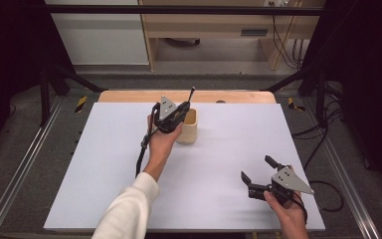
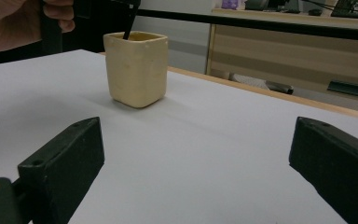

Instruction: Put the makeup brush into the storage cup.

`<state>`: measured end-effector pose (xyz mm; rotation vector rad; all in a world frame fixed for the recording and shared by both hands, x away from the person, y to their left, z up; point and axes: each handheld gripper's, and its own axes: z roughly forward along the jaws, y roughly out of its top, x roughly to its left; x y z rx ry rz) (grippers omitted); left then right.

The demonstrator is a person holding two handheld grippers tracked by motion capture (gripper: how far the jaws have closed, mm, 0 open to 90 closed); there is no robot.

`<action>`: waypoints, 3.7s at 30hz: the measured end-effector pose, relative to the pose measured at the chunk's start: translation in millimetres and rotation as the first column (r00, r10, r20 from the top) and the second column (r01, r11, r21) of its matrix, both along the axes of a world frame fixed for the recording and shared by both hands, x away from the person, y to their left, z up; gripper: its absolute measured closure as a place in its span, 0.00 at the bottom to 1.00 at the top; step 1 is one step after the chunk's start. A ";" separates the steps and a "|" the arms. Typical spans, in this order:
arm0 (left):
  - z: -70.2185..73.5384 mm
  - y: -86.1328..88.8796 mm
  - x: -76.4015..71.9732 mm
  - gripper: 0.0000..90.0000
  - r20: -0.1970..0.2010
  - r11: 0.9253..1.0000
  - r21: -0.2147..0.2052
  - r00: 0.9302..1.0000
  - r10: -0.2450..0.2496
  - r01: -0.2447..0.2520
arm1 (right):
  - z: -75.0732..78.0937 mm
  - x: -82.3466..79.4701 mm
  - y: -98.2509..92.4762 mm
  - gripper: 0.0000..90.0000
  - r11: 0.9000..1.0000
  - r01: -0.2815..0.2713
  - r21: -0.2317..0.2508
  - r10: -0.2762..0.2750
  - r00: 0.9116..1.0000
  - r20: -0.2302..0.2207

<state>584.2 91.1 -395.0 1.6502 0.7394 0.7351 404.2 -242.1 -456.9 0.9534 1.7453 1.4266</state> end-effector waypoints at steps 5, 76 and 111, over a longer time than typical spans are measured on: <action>-2.3 2.9 0.3 0.93 -0.011 1.000 -0.015 1.000 0.006 -0.007 | 0.0 0.0 0.0 0.04 1.000 -0.001 0.000 0.001 1.000 -0.001; 6.1 13.5 -48.2 0.33 -0.051 0.992 0.007 0.991 -0.124 0.125 | -0.1 -0.4 4.5 0.04 1.000 -0.007 -0.026 0.007 1.000 -0.002; -0.1 28.3 -71.7 0.01 -0.071 0.976 -0.032 0.974 -0.217 0.215 | -0.3 -0.6 4.6 0.04 1.000 -0.004 -0.029 0.004 1.000 -0.003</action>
